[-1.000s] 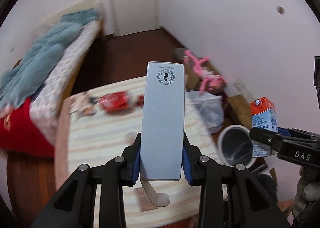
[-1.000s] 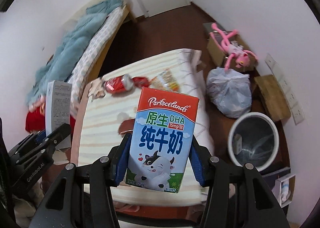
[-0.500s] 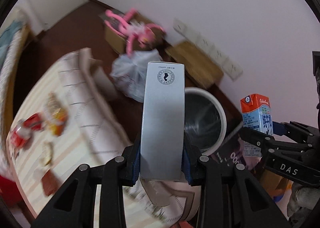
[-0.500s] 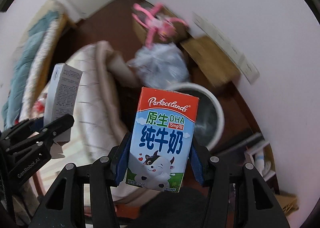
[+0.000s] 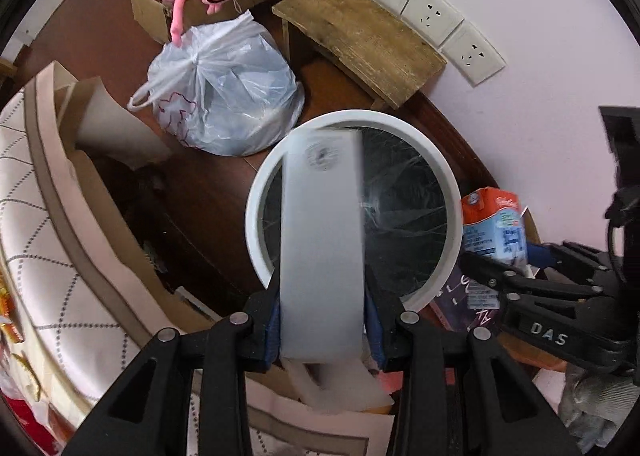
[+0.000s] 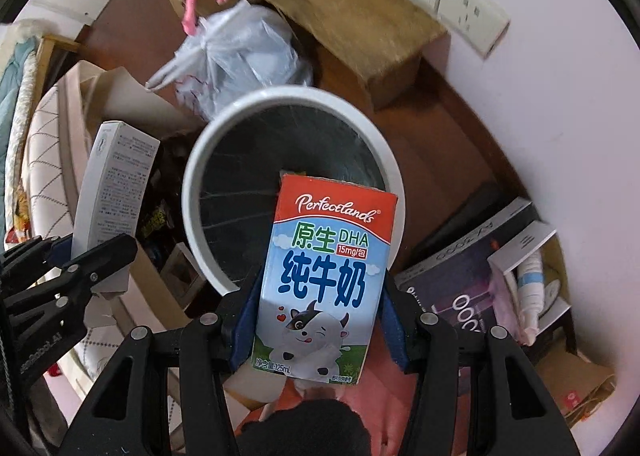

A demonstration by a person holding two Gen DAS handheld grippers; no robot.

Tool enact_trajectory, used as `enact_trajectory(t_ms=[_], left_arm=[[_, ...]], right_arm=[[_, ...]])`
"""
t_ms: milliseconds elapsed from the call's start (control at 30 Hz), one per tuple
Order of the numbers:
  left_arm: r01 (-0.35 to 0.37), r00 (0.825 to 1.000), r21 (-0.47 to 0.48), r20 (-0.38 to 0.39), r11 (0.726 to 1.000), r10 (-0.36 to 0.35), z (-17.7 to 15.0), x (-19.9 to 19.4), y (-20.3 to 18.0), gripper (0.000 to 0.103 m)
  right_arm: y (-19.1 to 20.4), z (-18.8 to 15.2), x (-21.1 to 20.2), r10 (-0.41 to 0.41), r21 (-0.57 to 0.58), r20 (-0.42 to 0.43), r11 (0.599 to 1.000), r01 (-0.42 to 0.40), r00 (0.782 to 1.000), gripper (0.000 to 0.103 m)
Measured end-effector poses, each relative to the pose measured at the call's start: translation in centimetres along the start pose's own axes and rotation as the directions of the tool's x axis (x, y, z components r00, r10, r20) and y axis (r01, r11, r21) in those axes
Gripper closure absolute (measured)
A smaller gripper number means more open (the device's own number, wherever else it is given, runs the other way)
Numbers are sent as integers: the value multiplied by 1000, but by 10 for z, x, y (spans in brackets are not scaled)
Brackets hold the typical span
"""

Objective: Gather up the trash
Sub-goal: 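Carry the white box and milk carton over the bin and release both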

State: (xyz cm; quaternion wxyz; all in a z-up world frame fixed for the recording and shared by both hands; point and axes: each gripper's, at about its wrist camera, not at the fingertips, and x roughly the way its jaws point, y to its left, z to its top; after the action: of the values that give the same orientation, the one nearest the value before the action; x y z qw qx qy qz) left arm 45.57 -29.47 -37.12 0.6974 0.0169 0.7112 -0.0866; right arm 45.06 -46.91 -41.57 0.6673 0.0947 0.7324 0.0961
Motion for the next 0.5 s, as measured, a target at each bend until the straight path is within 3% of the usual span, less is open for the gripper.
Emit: enact_trajectory(t_ms=[100, 167, 233, 367, 500], left_arm=[[-2, 1000, -10, 9, 1000, 2, 1, 0, 2, 58], [-18, 999, -25, 33, 1000, 18, 0, -3, 3, 21], [-28, 998, -37, 49, 999, 29, -2, -6, 4, 8], [-60, 994, -59, 84, 996, 64, -8, -13, 6, 5], [-78, 987, -84, 135, 993, 88, -18, -27, 10, 4]], right_arm=[[-4, 5, 7, 18, 10, 6, 1000, -18, 1000, 46], [-5, 4, 6, 8, 27, 22, 1000, -8, 1000, 41], [-6, 3, 2, -14, 33, 36, 999, 13, 999, 19], [-5, -3, -11, -59, 29, 68, 998, 57, 996, 2], [-1, -13, -30, -122, 24, 121, 992, 120, 985, 0]])
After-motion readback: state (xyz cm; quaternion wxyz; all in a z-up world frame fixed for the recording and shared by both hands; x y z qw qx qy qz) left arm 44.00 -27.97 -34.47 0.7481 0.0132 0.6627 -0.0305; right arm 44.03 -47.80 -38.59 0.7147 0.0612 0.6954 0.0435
